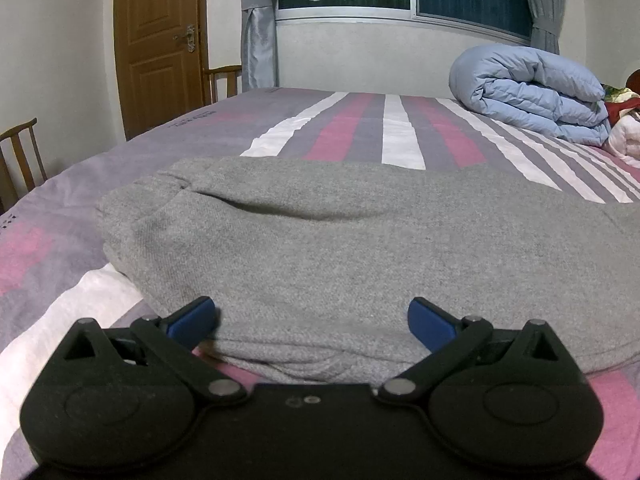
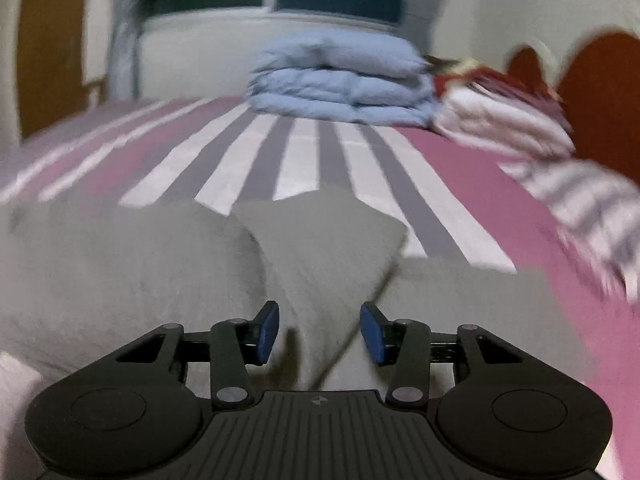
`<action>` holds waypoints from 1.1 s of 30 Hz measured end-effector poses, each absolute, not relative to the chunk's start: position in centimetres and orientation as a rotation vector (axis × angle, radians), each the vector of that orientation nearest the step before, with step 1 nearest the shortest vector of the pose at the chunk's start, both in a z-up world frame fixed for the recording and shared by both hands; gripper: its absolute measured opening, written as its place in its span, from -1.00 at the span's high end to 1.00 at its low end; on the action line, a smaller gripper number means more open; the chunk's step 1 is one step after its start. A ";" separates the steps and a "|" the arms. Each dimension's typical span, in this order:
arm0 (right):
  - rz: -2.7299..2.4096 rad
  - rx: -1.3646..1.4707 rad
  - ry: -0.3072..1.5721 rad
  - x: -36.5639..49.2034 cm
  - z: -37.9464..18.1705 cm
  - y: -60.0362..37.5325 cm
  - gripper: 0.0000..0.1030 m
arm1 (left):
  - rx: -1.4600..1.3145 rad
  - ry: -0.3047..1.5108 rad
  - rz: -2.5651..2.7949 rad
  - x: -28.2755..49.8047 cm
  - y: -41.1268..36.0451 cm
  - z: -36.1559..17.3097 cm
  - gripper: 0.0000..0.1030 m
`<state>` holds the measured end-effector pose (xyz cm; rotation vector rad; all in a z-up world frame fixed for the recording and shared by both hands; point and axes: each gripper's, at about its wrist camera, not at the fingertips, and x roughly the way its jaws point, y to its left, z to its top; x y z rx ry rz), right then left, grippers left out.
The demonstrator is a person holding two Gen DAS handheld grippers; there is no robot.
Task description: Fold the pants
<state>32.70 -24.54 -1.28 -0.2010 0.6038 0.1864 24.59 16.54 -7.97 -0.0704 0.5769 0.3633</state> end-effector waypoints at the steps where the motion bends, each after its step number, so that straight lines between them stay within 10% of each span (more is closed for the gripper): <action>1: 0.198 -0.258 0.602 33.3 -1.6 -23.8 0.12 | -0.070 0.577 0.364 24.6 16.5 -8.0 -0.88; 5: 0.206 -0.471 0.568 35.5 -2.5 -21.5 0.13 | -0.070 0.580 0.364 24.6 16.5 -8.0 -0.88; 8: 0.169 -0.231 0.552 35.9 -1.5 -25.3 0.64 | -0.071 0.580 0.363 24.6 16.6 -8.0 -0.89; 18: -0.021 0.535 0.689 31.6 -6.0 -42.1 0.66 | -0.076 0.575 0.365 24.7 16.7 -8.0 -0.89; 20: 0.009 0.518 0.673 31.7 -5.2 -42.2 0.59 | -0.076 0.575 0.365 24.7 16.6 -8.0 -0.89; 22: 0.050 0.498 0.647 31.5 -4.5 -42.3 -0.28 | -0.075 0.575 0.365 24.7 16.7 -8.0 -0.89; 23: 0.074 0.454 0.620 31.6 -3.9 -41.9 -0.35 | -0.074 0.574 0.366 24.7 16.6 -8.0 -0.89; 33: 0.267 0.047 0.547 33.4 0.4 -33.2 -0.35 | -0.076 0.574 0.369 24.7 16.7 -7.9 -0.89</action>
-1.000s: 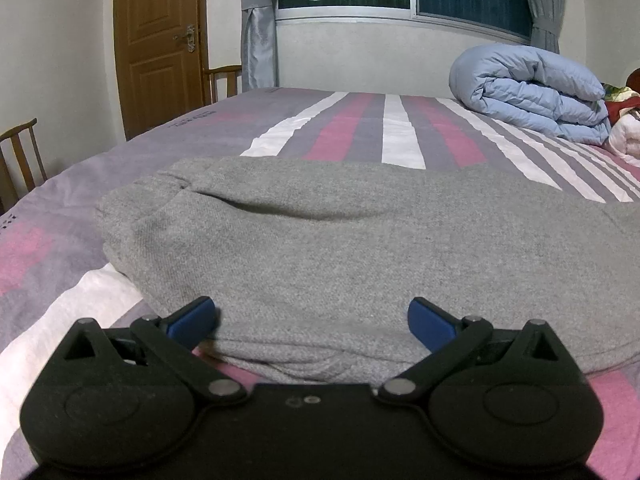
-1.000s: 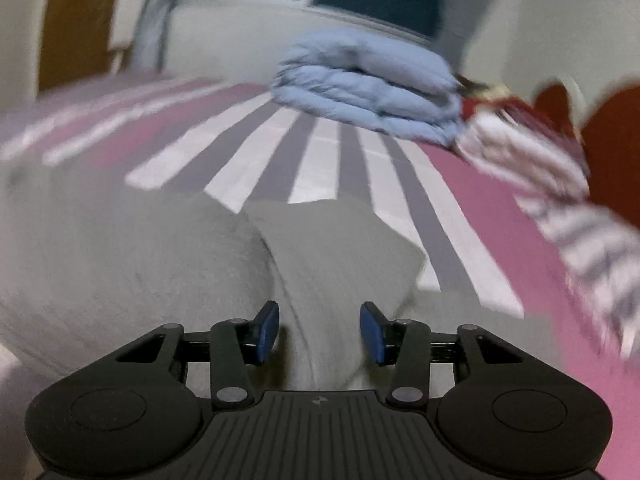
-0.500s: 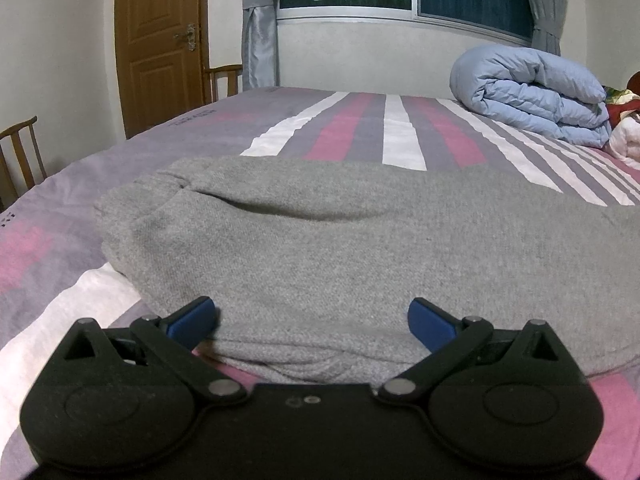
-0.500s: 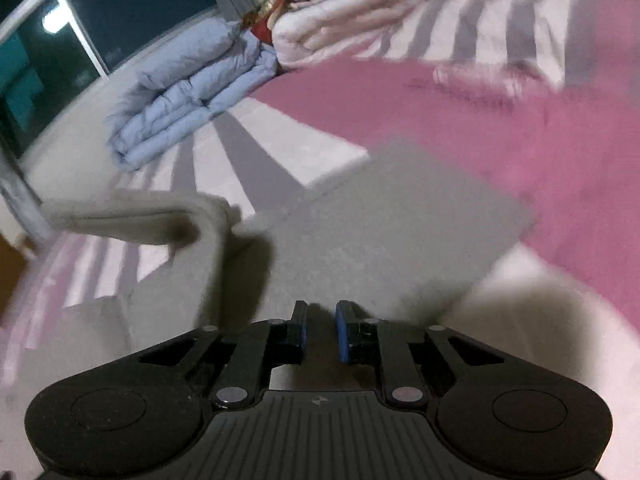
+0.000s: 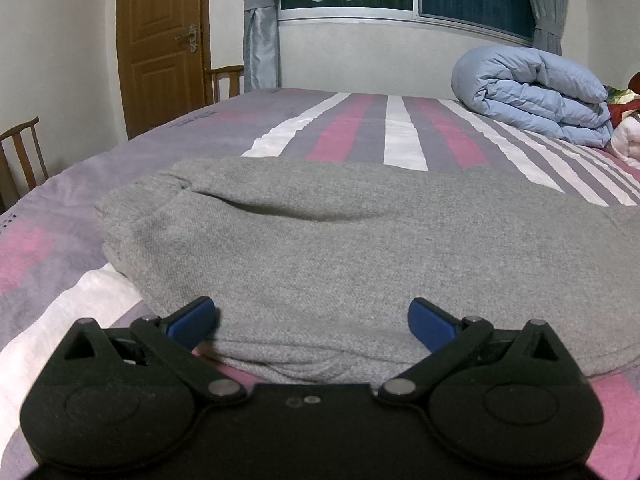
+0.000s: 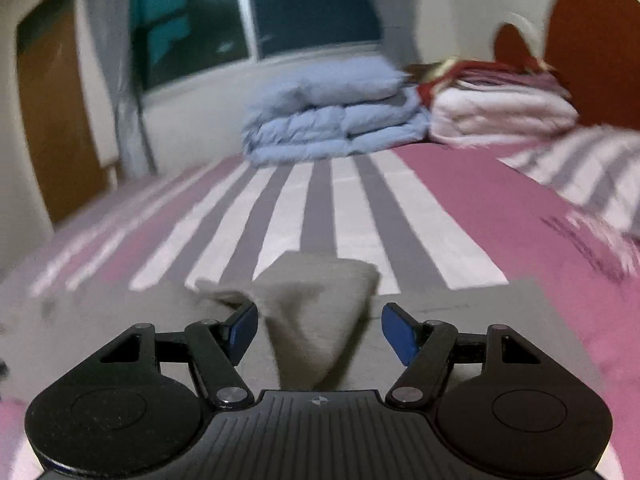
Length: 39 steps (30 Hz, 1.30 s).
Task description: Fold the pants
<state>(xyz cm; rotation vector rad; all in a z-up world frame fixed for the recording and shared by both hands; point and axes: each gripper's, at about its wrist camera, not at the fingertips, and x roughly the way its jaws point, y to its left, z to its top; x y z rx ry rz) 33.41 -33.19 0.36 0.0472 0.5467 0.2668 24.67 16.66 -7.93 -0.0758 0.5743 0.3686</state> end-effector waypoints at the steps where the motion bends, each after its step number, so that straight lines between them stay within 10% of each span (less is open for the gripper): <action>1: 0.285 0.004 0.550 34.0 0.2 -32.2 -0.31 | -0.075 0.574 0.369 24.7 16.6 -7.9 -0.89; 6: 0.268 -0.203 0.577 36.7 -1.6 -29.0 0.35 | -0.078 0.576 0.368 24.8 16.6 -7.9 -0.89; 7: 0.264 -0.224 0.581 37.0 -1.8 -28.8 0.91 | -0.078 0.576 0.368 24.8 16.6 -7.9 -0.89; 20: 0.010 0.797 0.700 32.8 -7.9 -45.2 0.90 | -0.087 0.571 0.361 24.5 16.6 -8.0 -0.89; 27: 0.026 0.241 0.627 33.2 -3.4 -40.8 0.12 | -0.088 0.571 0.360 24.5 16.6 -8.0 -0.89; 36: 0.151 -0.372 0.463 30.7 -4.1 -32.5 0.13 | -0.087 0.572 0.362 24.6 16.6 -8.0 -0.89; 39: 0.125 -0.088 0.480 31.3 -3.4 -35.4 0.73 | -0.086 0.572 0.362 24.6 16.6 -8.0 -0.89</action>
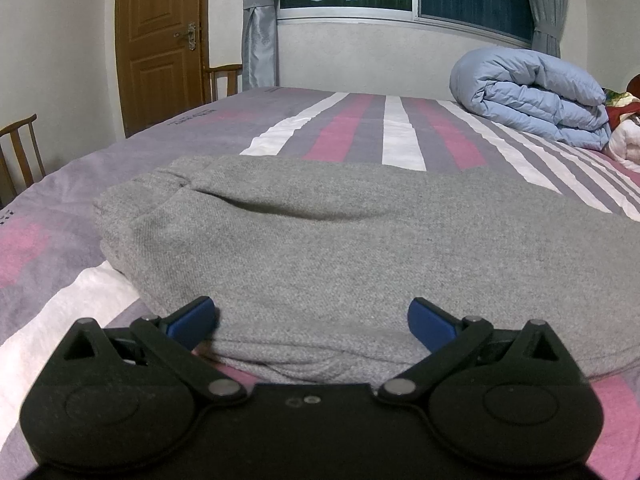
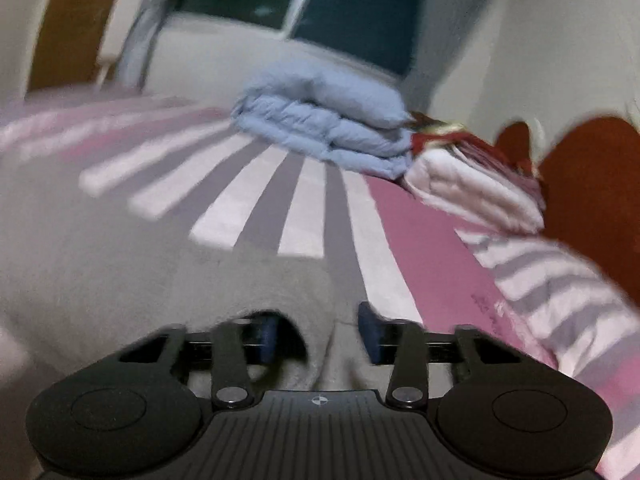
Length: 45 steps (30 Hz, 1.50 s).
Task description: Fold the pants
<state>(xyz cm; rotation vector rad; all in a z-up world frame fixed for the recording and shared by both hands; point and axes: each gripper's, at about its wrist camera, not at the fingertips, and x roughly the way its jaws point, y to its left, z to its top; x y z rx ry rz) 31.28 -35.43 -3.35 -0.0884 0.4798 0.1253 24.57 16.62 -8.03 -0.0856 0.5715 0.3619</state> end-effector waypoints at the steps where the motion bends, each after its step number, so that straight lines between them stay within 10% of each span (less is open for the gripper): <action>1: 0.091 0.063 0.493 31.5 -3.0 -37.6 0.73 | -0.086 0.572 0.362 24.6 16.6 -8.0 -0.89; 12: 0.012 0.911 0.603 30.6 -11.0 -51.2 0.73 | -0.085 0.571 0.362 24.6 16.6 -8.0 -0.89; 23: 0.075 0.706 0.573 32.9 -6.8 -51.0 0.70 | -0.085 0.572 0.360 24.6 16.6 -8.1 -0.89; 26: 0.068 0.691 0.537 32.3 -6.1 -51.2 0.39 | -0.083 0.572 0.361 24.6 16.6 -8.0 -0.89; 45: 0.025 1.076 0.555 30.2 -9.3 -55.7 0.15 | -0.077 0.574 0.361 24.8 16.6 -8.1 -0.89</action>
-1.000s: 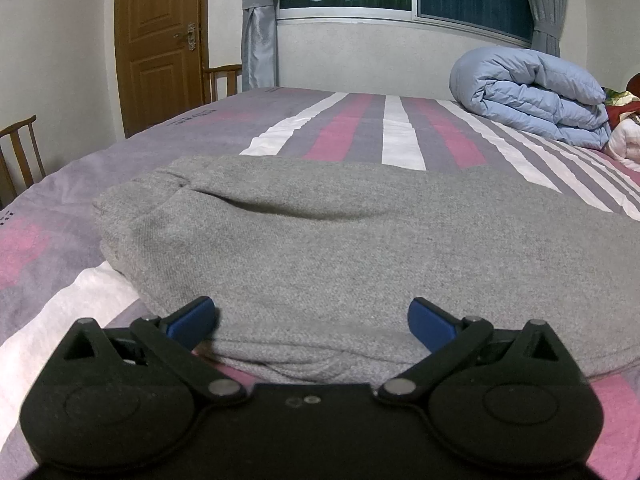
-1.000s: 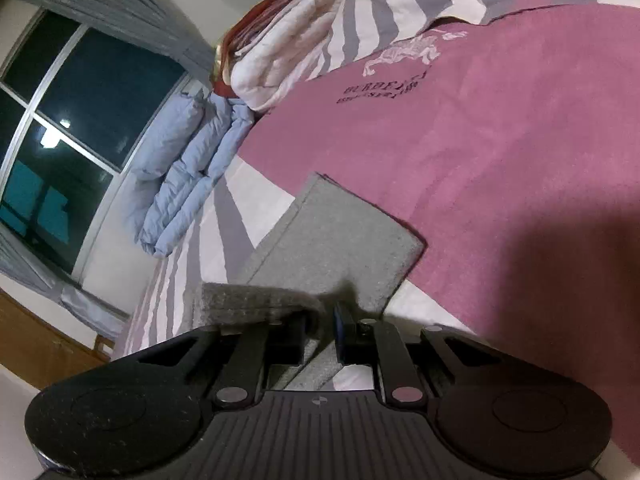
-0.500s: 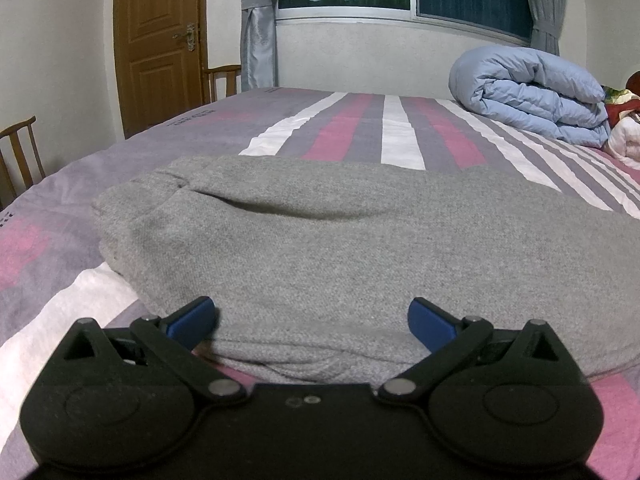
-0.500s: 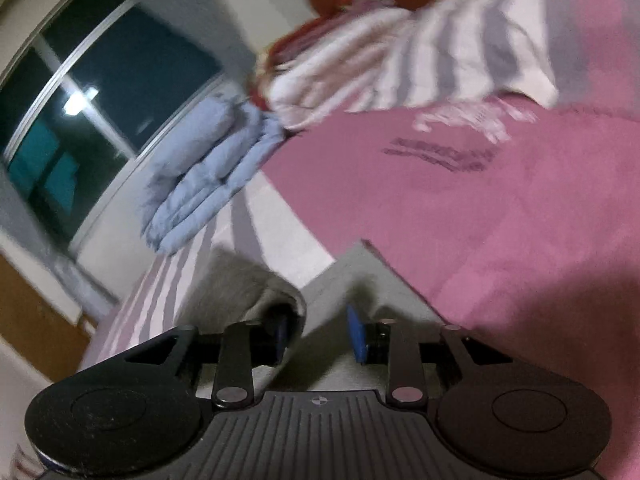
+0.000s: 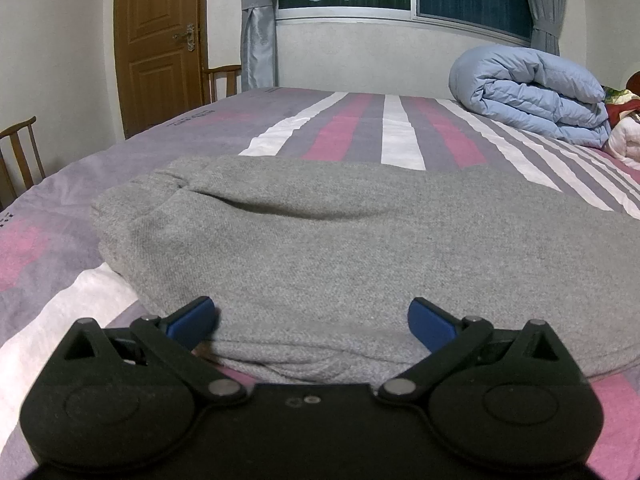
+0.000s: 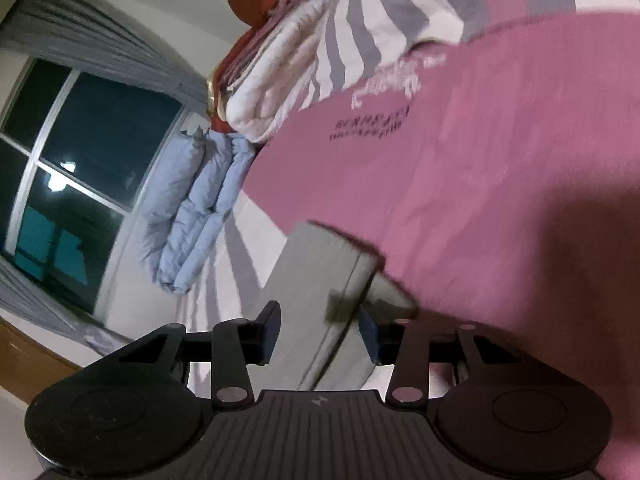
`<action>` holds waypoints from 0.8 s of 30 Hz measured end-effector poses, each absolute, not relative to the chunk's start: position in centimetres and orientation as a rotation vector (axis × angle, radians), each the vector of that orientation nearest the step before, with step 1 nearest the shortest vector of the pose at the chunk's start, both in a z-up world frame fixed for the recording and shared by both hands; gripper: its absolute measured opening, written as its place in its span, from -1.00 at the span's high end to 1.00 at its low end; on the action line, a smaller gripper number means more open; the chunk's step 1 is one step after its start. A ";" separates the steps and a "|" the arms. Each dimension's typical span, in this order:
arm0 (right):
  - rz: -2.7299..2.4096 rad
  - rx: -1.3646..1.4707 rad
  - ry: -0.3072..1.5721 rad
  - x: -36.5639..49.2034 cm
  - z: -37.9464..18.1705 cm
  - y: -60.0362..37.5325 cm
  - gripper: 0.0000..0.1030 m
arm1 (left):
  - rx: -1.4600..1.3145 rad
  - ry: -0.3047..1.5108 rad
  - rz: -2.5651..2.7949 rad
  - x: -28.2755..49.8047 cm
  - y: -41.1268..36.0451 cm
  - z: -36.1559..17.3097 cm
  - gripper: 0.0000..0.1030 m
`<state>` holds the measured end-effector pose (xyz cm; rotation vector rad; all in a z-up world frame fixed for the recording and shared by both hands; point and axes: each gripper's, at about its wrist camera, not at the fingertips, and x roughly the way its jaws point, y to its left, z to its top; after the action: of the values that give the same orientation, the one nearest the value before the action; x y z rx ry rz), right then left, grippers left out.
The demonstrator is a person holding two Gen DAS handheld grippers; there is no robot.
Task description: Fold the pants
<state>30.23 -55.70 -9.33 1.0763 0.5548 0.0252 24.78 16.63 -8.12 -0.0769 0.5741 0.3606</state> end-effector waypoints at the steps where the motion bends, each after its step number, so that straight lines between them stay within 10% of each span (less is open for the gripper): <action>1: 0.026 1.083 0.562 30.6 -9.6 -55.5 0.15 | -0.078 0.574 0.361 24.8 16.6 -8.1 -0.89; 4: 0.023 1.042 0.580 31.4 -9.1 -54.4 0.25 | -0.078 0.573 0.360 24.8 16.6 -8.1 -0.89; 6: 0.015 0.996 0.606 31.7 -8.7 -53.7 0.90 | -0.081 0.573 0.359 24.7 16.7 -8.1 -0.89; 24: -0.086 0.993 0.613 28.6 -9.5 -52.8 0.91 | -0.098 0.568 0.342 24.3 16.9 -7.9 -0.89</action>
<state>28.62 -52.79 -9.46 0.9934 0.6132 -0.0863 24.34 16.89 -7.91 -0.0979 0.5683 0.3423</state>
